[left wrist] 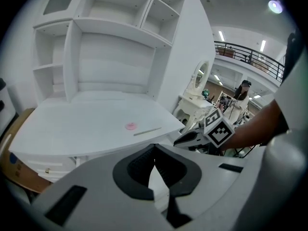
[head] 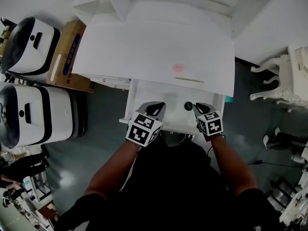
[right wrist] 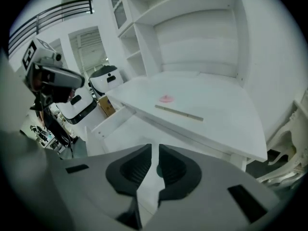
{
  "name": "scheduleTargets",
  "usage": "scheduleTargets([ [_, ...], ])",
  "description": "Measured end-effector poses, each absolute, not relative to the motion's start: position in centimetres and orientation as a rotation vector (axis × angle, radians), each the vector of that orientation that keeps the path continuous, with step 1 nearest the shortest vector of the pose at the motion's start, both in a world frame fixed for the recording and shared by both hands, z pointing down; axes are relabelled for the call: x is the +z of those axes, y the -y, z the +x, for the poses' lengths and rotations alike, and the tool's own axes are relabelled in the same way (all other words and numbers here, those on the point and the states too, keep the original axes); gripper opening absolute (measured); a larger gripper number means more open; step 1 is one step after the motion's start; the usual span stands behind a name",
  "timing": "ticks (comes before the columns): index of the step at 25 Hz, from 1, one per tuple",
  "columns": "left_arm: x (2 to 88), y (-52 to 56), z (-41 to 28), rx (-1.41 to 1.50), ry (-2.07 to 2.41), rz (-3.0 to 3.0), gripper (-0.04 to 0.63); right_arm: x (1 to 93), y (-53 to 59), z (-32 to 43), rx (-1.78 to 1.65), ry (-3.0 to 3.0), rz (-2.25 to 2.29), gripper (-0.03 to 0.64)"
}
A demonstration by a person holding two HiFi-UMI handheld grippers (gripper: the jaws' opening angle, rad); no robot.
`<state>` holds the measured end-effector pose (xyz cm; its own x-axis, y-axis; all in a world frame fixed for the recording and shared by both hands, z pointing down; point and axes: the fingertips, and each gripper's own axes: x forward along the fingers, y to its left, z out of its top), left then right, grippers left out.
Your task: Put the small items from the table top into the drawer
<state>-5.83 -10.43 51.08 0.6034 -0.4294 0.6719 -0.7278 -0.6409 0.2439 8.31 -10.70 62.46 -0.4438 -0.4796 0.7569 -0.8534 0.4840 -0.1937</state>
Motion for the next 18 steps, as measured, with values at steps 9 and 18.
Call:
scheduleTargets([
  [9, 49.9, 10.3, -5.2, 0.728, 0.863, 2.401, 0.003, 51.7, 11.6, 6.8, 0.783, 2.361, 1.184, 0.029],
  [18, 49.2, 10.8, -5.9, 0.701, 0.899, 2.404, 0.003, 49.7, 11.8, 6.1, 0.64, 2.346, 1.21, 0.029],
])
